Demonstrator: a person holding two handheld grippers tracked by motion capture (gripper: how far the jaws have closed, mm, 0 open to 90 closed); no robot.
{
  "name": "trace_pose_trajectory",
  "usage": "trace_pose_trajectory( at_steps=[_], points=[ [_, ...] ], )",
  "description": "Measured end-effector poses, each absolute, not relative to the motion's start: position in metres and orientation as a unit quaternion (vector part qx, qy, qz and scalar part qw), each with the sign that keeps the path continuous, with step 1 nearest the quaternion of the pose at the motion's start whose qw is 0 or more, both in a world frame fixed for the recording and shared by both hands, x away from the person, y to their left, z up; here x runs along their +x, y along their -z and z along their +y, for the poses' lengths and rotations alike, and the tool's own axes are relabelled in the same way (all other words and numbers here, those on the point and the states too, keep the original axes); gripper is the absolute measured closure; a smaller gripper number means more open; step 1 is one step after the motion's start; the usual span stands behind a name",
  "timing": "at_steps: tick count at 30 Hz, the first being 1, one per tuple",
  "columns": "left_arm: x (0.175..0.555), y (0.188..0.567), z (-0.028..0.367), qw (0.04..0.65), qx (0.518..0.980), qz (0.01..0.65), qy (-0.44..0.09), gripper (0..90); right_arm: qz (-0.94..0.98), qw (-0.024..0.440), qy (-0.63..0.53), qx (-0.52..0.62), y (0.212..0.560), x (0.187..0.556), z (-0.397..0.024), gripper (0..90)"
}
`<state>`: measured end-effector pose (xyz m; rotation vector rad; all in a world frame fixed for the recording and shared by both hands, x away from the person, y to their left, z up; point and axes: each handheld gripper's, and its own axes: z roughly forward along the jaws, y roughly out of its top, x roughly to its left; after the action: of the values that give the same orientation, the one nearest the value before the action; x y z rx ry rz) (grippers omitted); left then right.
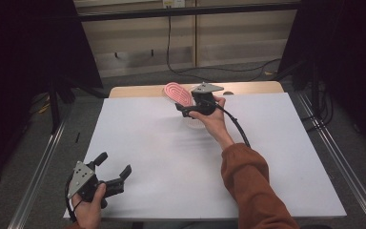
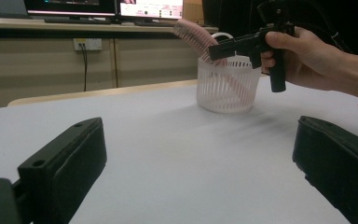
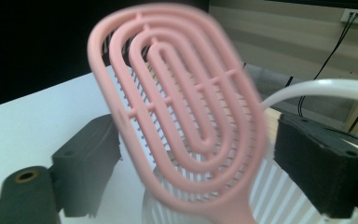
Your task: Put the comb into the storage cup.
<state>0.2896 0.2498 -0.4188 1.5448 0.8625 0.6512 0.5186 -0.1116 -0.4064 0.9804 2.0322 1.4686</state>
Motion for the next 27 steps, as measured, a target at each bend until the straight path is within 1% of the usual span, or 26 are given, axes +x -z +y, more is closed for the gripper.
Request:
trace_pose_trajectory(
  at_steps=[2, 18, 27],
  points=[
    [0.290, 0.419, 0.250, 0.588, 0.663, 0.370, -0.279, 2.9, 0.735, 0.221, -0.532, 0.357, 0.406, 0.519, -0.113, 12.8],
    [0.289, 0.419, 0.250, 0.589, 0.662, 0.370, -0.279, 2.9, 0.734, 0.222, -0.531, 0.359, 0.402, 0.515, -0.119, 10.3],
    [0.290, 0.419, 0.250, 0.589, 0.662, 0.371, -0.280, 2.9, 0.725, 0.230, -0.535, 0.368, 0.404, 0.510, -0.126, 3.3]
  ],
)
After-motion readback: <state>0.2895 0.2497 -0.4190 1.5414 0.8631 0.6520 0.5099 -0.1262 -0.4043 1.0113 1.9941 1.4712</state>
